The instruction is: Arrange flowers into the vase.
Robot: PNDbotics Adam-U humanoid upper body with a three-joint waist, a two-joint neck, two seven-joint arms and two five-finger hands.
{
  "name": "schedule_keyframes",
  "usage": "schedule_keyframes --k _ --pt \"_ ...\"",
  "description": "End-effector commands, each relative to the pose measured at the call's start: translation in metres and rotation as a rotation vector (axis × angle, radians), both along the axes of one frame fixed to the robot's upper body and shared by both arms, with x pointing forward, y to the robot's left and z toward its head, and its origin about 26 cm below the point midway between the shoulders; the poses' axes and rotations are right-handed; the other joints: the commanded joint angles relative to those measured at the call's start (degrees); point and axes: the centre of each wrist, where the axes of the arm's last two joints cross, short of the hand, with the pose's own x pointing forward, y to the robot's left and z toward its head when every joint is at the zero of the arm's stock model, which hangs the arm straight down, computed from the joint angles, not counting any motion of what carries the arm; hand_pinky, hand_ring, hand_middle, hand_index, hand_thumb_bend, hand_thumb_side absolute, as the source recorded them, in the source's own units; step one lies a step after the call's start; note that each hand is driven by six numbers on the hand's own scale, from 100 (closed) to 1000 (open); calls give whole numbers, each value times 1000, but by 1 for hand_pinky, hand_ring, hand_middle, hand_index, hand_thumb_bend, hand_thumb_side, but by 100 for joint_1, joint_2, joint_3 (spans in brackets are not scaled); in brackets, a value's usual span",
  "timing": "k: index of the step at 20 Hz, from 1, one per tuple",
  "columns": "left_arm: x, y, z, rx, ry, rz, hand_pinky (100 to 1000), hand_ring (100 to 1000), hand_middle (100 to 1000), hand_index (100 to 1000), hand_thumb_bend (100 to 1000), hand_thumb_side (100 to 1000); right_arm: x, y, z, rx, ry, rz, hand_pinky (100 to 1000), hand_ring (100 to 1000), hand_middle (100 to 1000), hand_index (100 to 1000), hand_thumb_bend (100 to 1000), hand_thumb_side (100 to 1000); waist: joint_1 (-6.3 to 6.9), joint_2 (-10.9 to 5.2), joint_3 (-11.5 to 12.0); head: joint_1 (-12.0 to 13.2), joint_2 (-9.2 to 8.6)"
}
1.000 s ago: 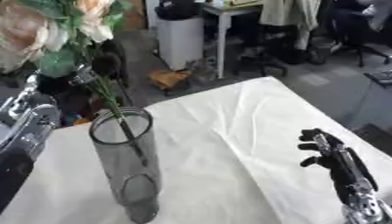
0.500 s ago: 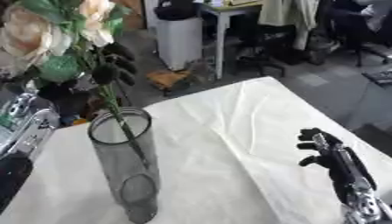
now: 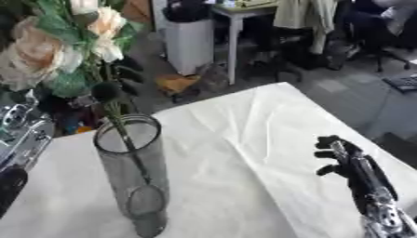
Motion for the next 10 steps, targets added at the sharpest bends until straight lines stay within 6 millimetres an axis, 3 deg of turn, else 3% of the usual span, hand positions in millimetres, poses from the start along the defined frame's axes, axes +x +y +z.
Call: schedule_keyframes --k 1,10 --pt "0 9 12 21 -37 16 724 769 725 728 952 451 0 -5 8 -19 -21 -7 478 713 691 775 100 840 -69 -84 6 -19 -37" --pt "0 9 12 59 -20 -10 743 779 740 750 959 497 0 -5 8 -18 -18 -8 478 713 691 775 100 840 -71 -94 11 -35 -27"
